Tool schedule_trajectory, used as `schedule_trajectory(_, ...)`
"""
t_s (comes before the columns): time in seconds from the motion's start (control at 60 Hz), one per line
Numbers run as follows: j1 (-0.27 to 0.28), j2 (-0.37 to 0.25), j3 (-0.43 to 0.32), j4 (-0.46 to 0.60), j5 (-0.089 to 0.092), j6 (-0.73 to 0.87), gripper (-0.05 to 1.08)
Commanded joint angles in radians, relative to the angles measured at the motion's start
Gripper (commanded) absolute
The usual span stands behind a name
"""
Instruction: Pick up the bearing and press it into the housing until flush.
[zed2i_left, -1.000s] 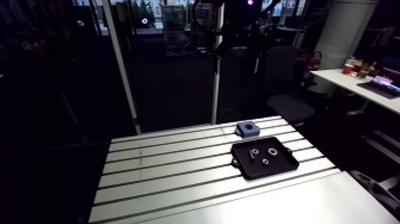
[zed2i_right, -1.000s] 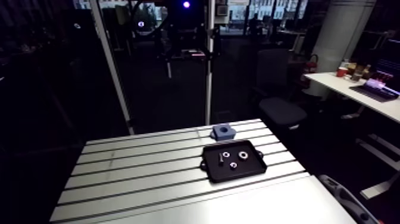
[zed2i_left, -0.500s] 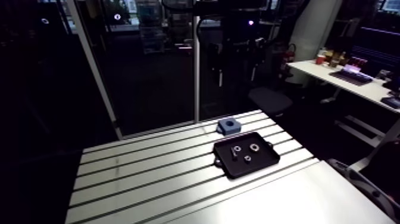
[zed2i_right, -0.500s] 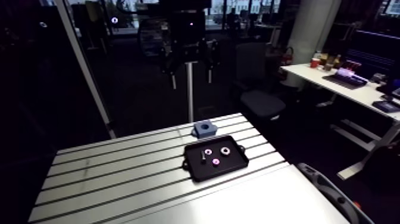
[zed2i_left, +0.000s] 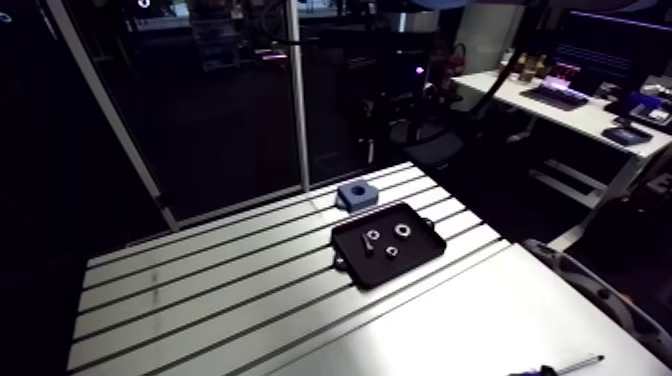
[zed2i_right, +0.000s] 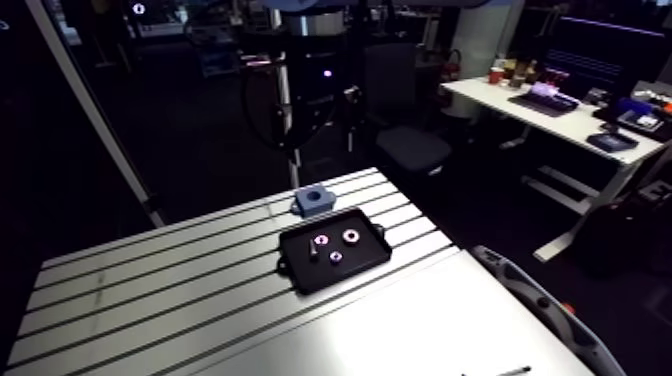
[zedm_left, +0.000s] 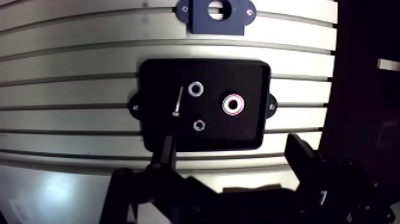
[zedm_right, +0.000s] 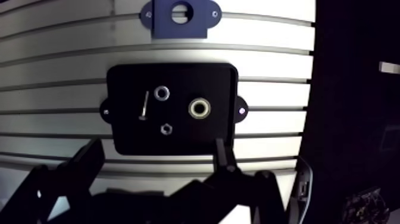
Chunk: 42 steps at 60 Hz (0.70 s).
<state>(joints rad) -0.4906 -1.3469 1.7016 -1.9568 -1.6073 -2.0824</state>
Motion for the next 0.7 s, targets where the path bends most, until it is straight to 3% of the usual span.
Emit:
schedule_trajectory(0.017,-0.062,0.069,0.061,-0.088,-0.001,-0.046,0.01)
schedule_trajectory(0.483,-0.071,0.129,0.101,-0.132,-0.004,-0.045,0.03)
schedule_trajectory(0.7,-0.071,0.146,0.1,-0.132,-0.006,-0.04,0.13)
